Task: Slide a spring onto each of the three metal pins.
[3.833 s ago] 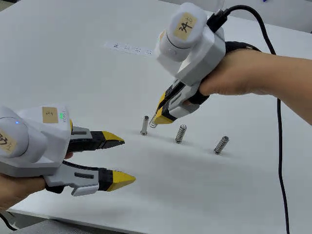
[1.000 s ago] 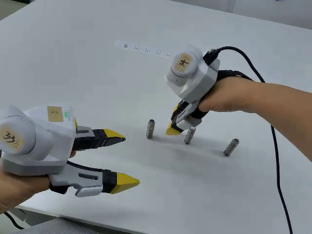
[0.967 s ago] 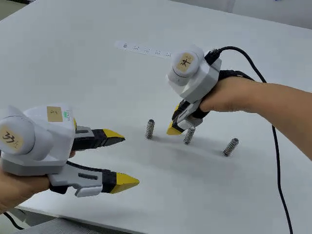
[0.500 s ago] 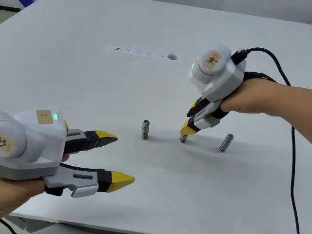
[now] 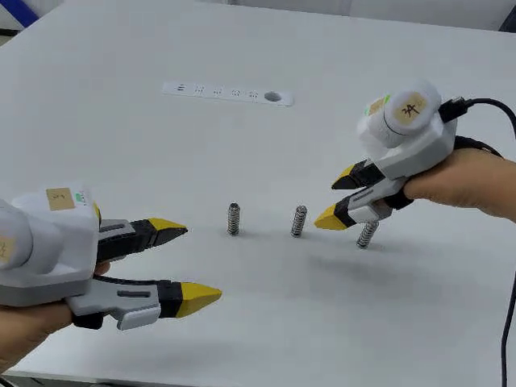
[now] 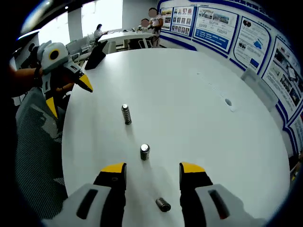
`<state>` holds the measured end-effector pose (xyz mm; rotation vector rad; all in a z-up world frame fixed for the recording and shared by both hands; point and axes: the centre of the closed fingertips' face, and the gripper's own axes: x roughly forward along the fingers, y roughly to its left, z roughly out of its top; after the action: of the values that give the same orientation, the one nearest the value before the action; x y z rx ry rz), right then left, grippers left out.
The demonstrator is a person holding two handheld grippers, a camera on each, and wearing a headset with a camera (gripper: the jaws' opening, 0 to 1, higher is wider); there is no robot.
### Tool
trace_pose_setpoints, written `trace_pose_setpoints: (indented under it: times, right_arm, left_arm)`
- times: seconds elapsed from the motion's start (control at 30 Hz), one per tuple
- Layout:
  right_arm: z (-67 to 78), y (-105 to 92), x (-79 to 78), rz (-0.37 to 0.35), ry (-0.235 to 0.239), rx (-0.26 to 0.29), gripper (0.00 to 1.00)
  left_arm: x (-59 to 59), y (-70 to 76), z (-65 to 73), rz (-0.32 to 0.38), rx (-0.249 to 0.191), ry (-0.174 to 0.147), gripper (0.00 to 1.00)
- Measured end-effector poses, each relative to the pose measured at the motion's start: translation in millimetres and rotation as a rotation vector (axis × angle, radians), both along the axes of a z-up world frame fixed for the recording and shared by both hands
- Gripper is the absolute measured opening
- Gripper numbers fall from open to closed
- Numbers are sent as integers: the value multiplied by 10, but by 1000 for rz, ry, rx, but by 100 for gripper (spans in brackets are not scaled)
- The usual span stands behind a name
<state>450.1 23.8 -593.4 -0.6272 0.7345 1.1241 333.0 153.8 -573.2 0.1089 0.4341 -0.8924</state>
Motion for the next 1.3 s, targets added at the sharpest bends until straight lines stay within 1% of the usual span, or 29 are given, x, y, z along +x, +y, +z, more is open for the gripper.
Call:
trace_pose_setpoints:
  times: [0.07,0.2,0.4,0.53,0.67,0.77,0.87,1.0,1.17,1.3]
  right_arm:
    - [3,-53,3,-23,-6,14,48]
    - [56,-116,-26,-64,-21,84,51]
    - [73,-269,-109,-101,-43,131,54]
    - [68,-401,-160,-134,-46,169,56]
    - [59,-526,-214,-150,-53,179,57]
    - [82,-604,-250,-171,-56,213,59]
    - [111,-663,-335,-179,-55,271,61]
    - [94,-763,-449,-187,-65,295,61]
    - [54,-879,-586,-216,-61,333,62]
    - [57,-951,-666,-251,-68,365,63]
  left_arm:
    - [6,-4,3,0,0,1,60]
    - [13,-7,5,-2,2,1,61]
    - [25,-4,-2,1,6,4,64]
    - [47,-10,2,2,10,4,66]
    - [67,-19,10,2,9,3,67]
    - [74,-31,9,1,10,4,68]
    - [78,-32,3,6,8,7,69]
    - [75,-20,-10,13,5,11,70]
    - [63,0,-46,26,3,19,71]
    - [55,2,-60,31,-2,23,71]
